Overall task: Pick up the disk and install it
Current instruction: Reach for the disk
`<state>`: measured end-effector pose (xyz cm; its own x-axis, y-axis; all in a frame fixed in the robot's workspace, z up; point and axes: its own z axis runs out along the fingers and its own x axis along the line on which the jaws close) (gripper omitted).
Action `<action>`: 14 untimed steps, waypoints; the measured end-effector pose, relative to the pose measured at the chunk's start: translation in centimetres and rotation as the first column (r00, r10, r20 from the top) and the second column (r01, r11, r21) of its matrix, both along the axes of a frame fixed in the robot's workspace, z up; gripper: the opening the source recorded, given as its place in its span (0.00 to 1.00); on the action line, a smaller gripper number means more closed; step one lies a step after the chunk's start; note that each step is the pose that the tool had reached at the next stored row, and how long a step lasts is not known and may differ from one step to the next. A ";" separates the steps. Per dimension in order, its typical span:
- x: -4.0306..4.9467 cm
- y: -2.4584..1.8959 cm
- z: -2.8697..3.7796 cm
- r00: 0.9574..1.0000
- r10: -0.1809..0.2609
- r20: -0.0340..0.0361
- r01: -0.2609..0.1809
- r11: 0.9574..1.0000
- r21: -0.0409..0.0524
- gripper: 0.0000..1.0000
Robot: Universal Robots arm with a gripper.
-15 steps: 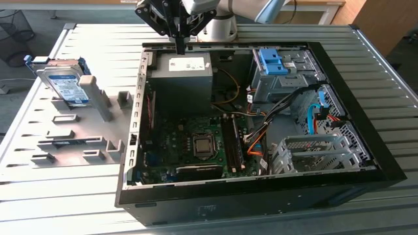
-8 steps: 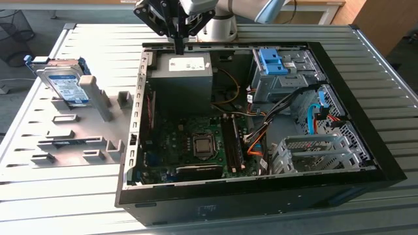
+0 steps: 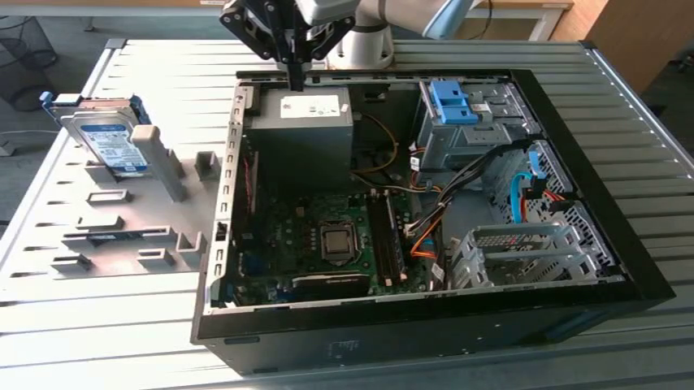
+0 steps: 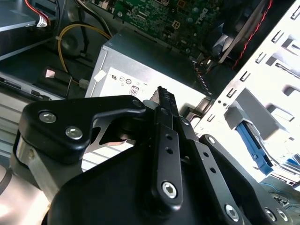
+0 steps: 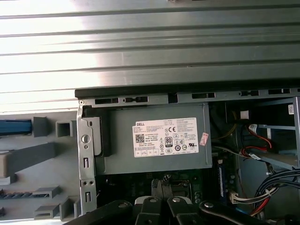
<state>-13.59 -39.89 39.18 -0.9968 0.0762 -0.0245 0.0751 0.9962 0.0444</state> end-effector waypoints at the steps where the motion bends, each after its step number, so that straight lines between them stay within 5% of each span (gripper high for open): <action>1: -0.04 0.00 0.00 1.000 0.000 0.000 0.000 1.000 0.000 0.11; 14: -0.41 0.00 -0.03 1.000 0.000 0.000 0.000 1.000 0.000 0.11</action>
